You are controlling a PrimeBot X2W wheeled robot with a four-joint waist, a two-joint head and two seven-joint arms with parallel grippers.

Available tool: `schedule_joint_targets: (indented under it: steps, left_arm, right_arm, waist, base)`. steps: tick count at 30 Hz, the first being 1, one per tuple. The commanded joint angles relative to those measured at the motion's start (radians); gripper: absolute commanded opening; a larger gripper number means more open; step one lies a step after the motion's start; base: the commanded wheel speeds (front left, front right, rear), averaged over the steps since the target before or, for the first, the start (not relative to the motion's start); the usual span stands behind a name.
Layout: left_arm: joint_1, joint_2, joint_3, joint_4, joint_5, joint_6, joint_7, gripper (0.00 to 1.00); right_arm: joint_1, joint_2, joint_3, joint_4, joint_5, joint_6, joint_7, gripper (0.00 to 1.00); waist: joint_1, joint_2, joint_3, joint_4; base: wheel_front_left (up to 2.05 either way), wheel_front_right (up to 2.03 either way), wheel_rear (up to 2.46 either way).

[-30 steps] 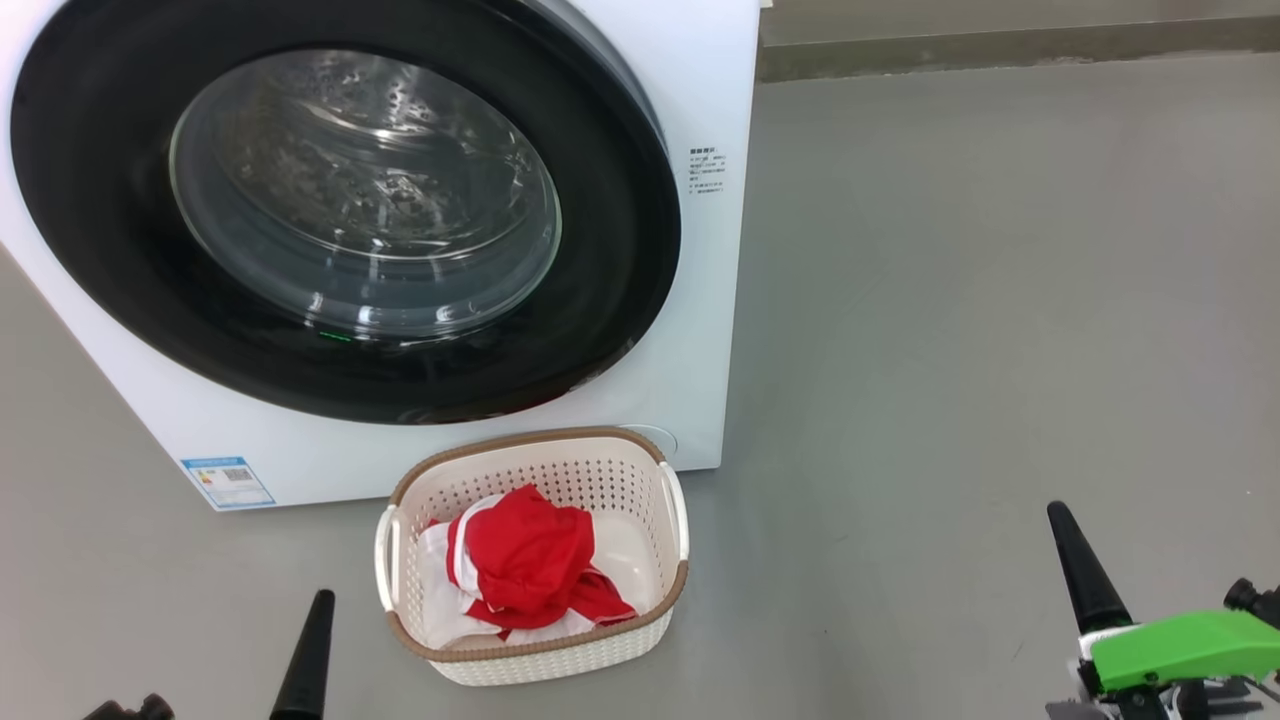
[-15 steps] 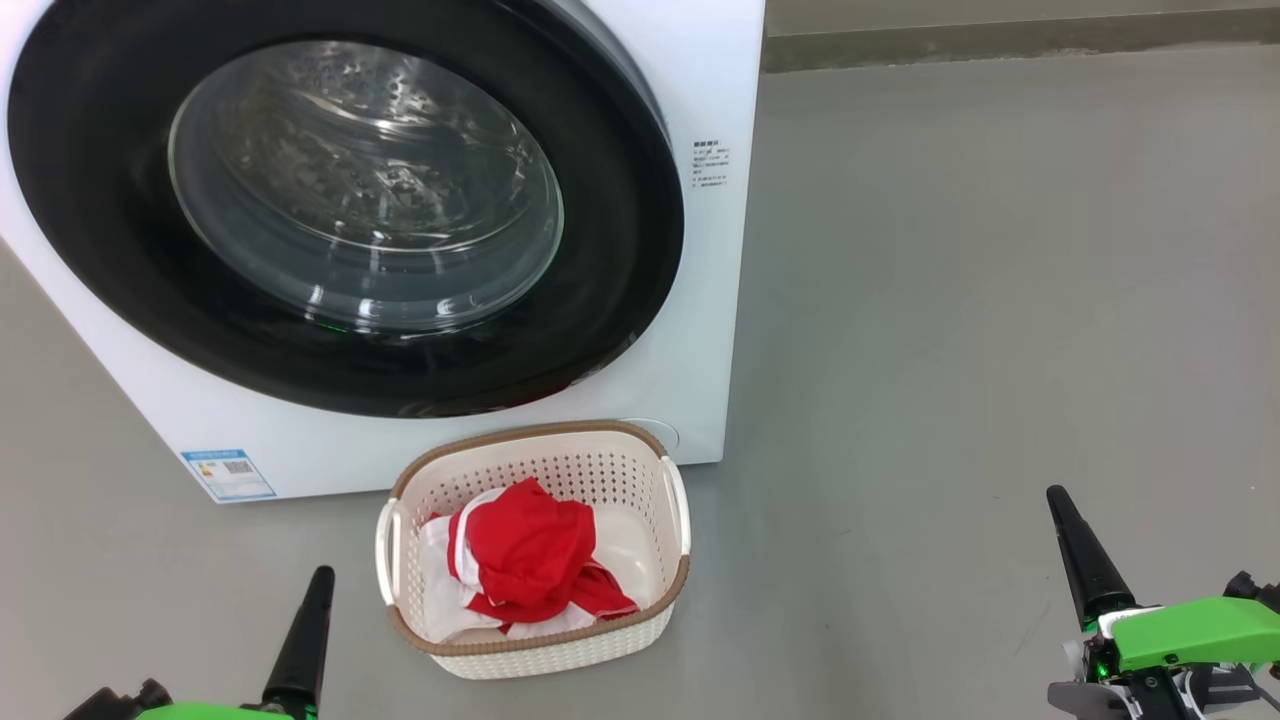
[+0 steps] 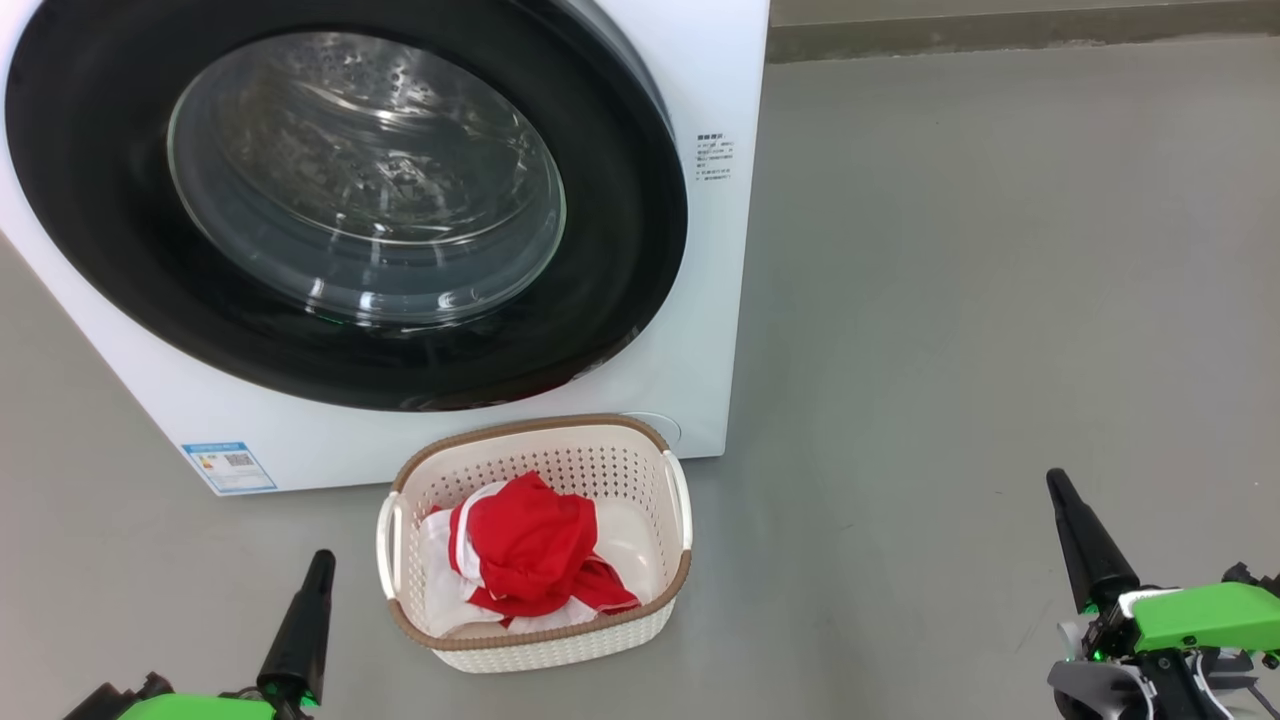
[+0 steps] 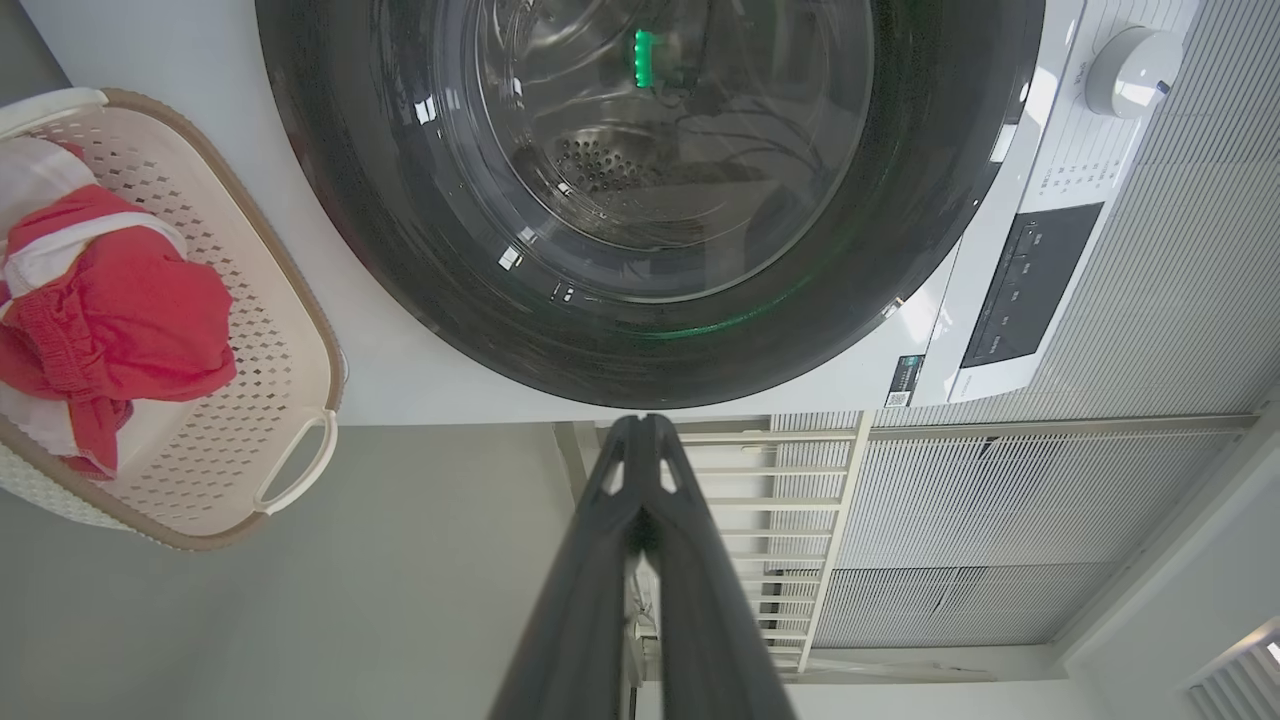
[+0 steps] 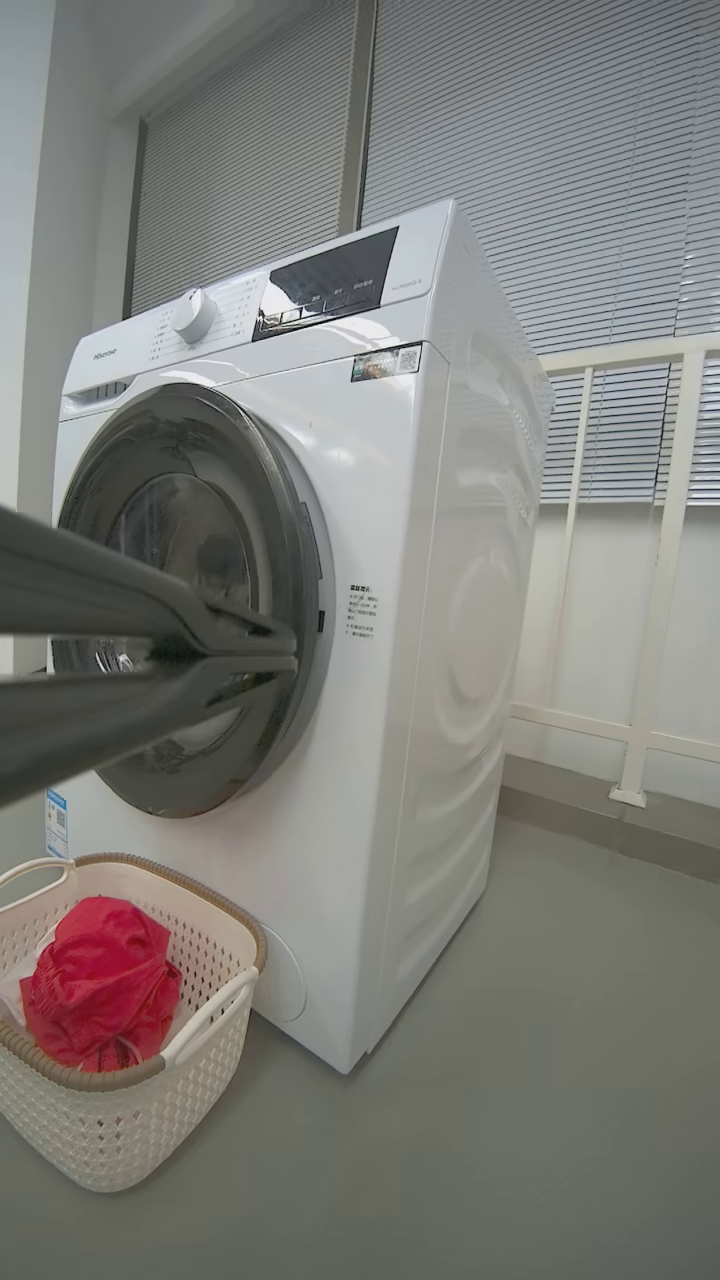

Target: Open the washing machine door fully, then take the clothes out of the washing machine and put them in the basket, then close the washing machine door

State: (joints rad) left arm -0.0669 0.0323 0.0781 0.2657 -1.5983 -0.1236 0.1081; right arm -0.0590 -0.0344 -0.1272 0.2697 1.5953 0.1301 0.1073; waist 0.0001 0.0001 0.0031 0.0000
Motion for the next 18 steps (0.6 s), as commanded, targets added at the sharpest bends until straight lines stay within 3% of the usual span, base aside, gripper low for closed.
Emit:
schedule_joint_targets:
  steps: [1,18]
  left_arm:
    - [-0.041,0.018,0.036,-0.02,-0.01,-0.007,0.005,0.0]
    - [-0.041,0.018,0.036,-0.02,-0.01,-0.007,0.005,0.0]
  right_arm:
    - [-0.049,-0.017,0.014,-0.025,0.014,0.001,0.006,0.0]
    - [-0.049,-0.017,0.013,-0.025,0.013,0.001,0.006,0.0]
  waist:
    - [0.0,-0.0001,0.0,0.0]
    - [0.0,-0.0001,0.0,0.0]
  base:
    - [0.0,0.0,0.0]
    - [0.0,0.0,0.0]
